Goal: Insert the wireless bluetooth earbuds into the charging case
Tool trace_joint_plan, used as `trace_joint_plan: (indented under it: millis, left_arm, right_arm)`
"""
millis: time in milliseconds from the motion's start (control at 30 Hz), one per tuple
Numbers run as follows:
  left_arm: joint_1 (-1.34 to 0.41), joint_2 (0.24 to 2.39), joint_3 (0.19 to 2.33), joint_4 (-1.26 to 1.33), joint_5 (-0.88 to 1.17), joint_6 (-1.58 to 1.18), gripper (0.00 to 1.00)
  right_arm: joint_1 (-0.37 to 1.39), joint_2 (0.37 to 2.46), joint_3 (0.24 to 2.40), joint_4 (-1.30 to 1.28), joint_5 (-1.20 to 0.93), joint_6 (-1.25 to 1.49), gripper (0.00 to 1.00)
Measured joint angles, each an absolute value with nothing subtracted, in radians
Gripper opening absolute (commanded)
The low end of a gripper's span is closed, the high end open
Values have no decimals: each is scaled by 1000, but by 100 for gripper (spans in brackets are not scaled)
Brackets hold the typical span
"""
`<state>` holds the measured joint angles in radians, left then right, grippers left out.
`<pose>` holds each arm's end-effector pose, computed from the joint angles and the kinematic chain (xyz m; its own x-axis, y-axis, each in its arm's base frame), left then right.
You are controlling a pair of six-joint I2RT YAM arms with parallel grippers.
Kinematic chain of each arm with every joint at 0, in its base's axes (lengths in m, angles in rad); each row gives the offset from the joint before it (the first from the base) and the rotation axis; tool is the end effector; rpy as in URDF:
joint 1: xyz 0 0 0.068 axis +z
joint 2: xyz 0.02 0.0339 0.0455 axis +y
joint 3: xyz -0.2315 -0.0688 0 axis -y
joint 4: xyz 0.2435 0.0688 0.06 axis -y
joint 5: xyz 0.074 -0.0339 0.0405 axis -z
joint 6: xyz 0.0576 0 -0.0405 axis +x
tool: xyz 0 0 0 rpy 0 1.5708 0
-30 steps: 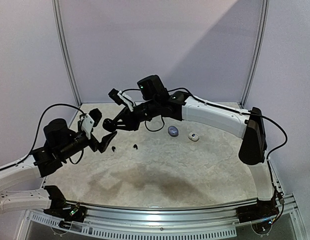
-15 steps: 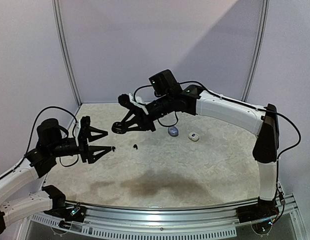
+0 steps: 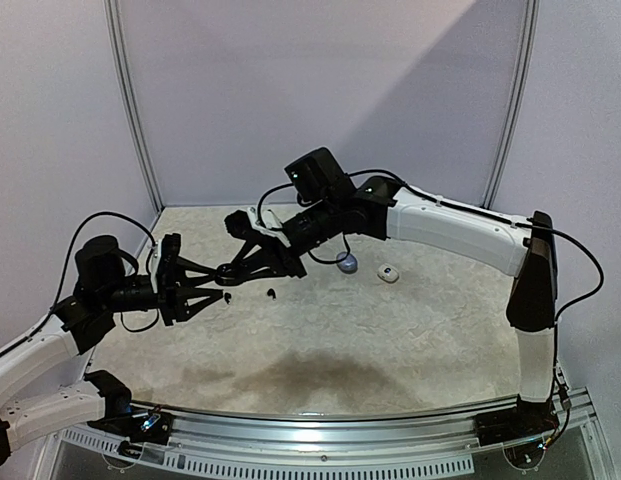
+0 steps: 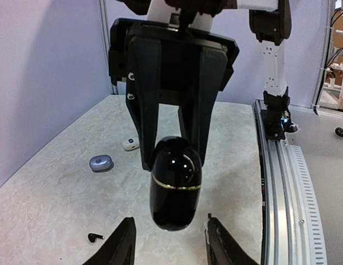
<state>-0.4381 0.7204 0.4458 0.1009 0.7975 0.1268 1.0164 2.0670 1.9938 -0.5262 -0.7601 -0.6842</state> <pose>0.1719 -0.1261 0.2382 -0.0371 0.1149 -0.9927 0.9469 0.3216 0.0019 0.2153 0.4231 0.2938 0.3486 -0.3071 -0.8855 -0.8973 -0.3823 -0.2207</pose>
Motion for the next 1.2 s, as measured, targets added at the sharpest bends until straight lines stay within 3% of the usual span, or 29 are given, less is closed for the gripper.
trace_joint_plan:
  millis: [100, 467, 667, 867, 1200]
  left_arm:
    - [-439, 721, 446, 103, 799, 128, 36]
    - [-458, 746, 455, 117, 791, 129, 35]
    - [-466, 755, 461, 117, 778, 132, 20]
    - [-469, 756, 462, 117, 772, 141, 39]
    - [-490, 774, 469, 122, 763, 150, 35]
  right_arm:
    - [1016, 2067, 2002, -533, -757, -686, 0]
    - [1021, 2068, 2005, -553, -738, -686, 0]
    - [1021, 2068, 2006, -561, -731, -686, 0]
    - [1021, 2068, 2009, -561, -726, -679, 0]
    - [1023, 2070, 2011, -564, -717, -667, 0]
